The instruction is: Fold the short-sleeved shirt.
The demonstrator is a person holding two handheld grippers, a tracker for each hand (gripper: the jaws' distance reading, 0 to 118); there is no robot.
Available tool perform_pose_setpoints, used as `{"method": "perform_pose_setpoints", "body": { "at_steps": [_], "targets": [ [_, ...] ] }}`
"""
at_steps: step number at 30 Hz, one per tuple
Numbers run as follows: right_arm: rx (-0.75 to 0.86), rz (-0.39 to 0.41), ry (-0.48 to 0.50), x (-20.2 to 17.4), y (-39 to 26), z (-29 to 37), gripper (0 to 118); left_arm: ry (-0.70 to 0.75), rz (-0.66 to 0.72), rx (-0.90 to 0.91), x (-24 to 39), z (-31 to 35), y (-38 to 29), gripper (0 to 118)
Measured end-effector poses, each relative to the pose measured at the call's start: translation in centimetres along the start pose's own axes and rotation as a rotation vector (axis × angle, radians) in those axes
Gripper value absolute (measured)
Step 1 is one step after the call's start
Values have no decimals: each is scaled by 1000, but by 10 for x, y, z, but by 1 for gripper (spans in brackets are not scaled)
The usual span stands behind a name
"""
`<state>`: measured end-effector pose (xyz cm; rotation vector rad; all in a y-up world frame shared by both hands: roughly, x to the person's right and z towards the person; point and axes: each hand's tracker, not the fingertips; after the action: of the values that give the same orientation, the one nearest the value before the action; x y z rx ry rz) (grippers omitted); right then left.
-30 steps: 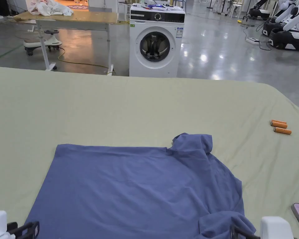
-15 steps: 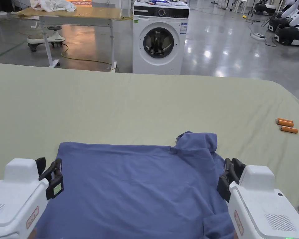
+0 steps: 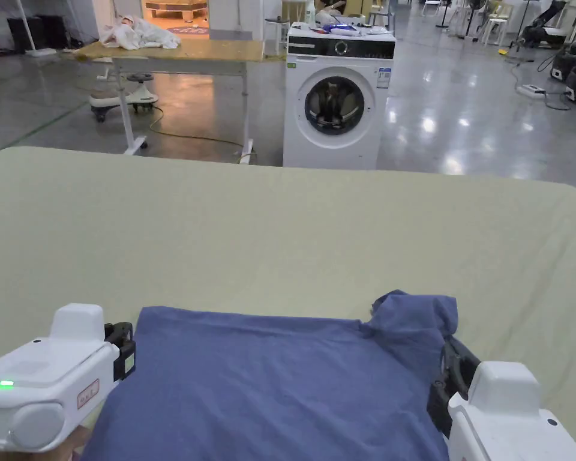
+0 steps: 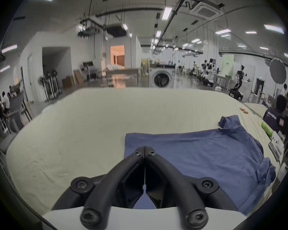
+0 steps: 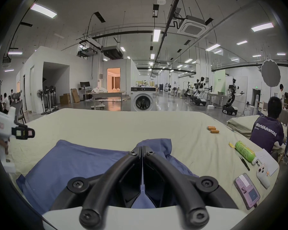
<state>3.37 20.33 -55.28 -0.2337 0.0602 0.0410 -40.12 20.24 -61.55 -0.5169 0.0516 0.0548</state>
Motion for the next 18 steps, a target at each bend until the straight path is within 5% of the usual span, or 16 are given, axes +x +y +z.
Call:
{"method": "perform_pose_setpoints", "body": {
  "at_steps": [8, 9, 12, 18],
  "targets": [
    [-86, -4, -39, 22, -16, -11, 0, -40, 80, -258, -51, -132, 48, 3],
    [-95, -4, -47, 25, -18, -11, 0, -31, 83, -257, -53, -143, 50, 11],
    [-127, -9, -80, 36, -26, -11, 0, -8, 76, -316, -59, -177, 56, 68],
    [-188, -18, -138, 57, -41, -10, 0, 24, 18, -456, -44, -216, 47, 74]
  ]
}}
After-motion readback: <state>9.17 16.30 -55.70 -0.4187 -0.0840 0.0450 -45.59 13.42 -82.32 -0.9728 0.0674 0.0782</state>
